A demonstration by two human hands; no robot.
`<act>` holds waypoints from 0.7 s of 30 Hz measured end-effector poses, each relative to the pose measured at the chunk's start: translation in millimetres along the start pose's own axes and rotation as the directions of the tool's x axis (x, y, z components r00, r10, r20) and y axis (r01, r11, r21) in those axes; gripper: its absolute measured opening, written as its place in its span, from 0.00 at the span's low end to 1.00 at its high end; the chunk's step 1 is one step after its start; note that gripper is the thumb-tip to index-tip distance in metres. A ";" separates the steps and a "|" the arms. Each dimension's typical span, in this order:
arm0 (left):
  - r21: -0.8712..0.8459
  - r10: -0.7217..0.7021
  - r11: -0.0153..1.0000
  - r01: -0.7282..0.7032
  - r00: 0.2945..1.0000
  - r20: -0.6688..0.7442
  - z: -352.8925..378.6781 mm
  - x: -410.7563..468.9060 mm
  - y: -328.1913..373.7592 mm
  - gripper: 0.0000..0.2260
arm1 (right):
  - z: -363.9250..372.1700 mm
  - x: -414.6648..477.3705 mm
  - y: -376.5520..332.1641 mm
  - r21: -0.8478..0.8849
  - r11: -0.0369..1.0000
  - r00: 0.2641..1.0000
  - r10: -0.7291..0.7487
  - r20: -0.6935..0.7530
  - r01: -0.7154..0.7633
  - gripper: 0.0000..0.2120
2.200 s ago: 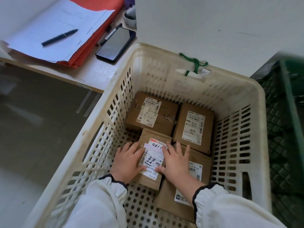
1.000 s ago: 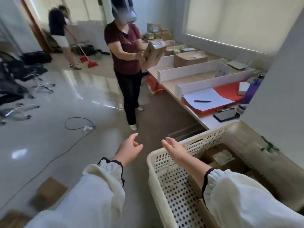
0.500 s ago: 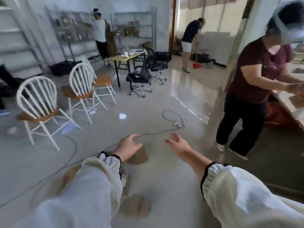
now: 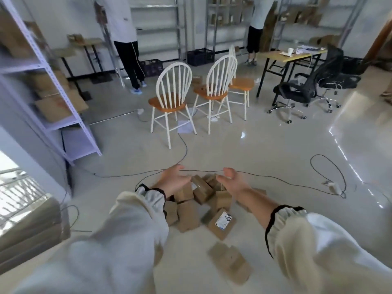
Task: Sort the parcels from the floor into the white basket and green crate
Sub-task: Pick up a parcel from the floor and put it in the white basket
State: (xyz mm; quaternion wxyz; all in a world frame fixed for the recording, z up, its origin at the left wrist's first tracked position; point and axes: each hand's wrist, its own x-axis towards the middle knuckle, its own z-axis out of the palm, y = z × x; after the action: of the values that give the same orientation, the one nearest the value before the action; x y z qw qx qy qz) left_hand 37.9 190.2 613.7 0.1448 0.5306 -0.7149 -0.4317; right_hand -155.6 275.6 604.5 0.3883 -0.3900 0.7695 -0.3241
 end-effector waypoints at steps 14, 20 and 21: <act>0.027 -0.209 0.977 0.211 0.977 -0.048 47.4 129.1 -101.5 0.25 | 75.3 159.9 36.6 -0.118 0.993 0.972 0.034 0.232 -0.007 0.22; 0.075 -0.127 0.989 0.124 0.991 0.031 144.2 218.2 -204.7 0.16 | 178.7 241.3 142.8 -0.109 0.994 0.959 0.036 0.282 -0.005 0.15; 0.081 -0.122 0.989 0.119 0.992 0.027 162.1 232.0 -230.9 0.16 | 197.6 258.7 167.8 -0.117 0.993 0.960 0.028 0.278 0.005 0.18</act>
State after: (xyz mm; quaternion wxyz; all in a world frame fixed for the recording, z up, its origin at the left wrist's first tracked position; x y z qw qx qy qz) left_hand -15.2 45.5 282.5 0.0857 0.5713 -0.7004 -0.4193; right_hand -148.1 98.0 284.4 0.4716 -0.4493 0.7268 -0.2179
